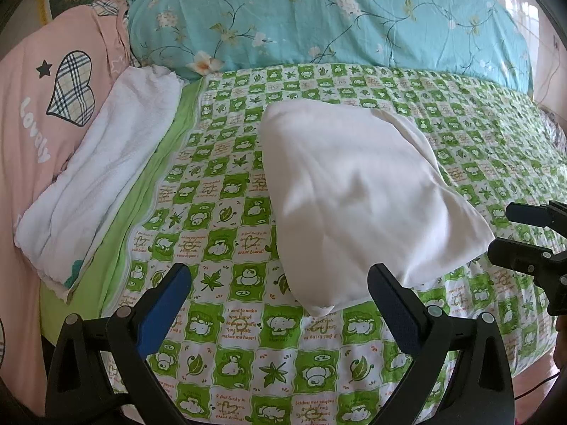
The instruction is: Fold large clothes
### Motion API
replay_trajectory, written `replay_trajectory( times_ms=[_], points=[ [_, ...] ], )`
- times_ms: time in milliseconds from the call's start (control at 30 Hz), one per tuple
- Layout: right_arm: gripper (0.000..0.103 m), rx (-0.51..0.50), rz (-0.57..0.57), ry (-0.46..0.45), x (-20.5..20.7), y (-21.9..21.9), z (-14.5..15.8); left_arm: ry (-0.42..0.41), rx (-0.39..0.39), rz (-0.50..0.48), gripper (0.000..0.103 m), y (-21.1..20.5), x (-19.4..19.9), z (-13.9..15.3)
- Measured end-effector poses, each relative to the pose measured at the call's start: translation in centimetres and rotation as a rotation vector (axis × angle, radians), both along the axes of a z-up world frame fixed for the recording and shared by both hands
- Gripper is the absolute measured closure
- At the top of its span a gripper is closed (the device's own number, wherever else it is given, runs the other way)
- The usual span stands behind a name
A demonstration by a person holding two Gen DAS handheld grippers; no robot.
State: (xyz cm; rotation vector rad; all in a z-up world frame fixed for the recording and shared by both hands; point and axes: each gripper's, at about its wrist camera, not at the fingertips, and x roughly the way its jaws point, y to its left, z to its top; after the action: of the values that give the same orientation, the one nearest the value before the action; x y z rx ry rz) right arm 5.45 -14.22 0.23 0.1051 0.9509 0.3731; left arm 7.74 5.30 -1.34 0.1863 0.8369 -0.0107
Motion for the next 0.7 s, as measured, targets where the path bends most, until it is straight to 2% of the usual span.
replay_trajectory(
  times_ms=[400, 700],
  points=[
    [0.015, 0.000, 0.001, 0.001, 0.0, 0.0, 0.2, -0.001, 0.001, -0.004, 0.003, -0.1, 0.0, 0.1],
    [0.015, 0.000, 0.003, -0.013, -1.4, 0.1, 1.1, -0.024, -0.008, -0.024, 0.003, -0.2, -1.2, 1.4]
  ],
)
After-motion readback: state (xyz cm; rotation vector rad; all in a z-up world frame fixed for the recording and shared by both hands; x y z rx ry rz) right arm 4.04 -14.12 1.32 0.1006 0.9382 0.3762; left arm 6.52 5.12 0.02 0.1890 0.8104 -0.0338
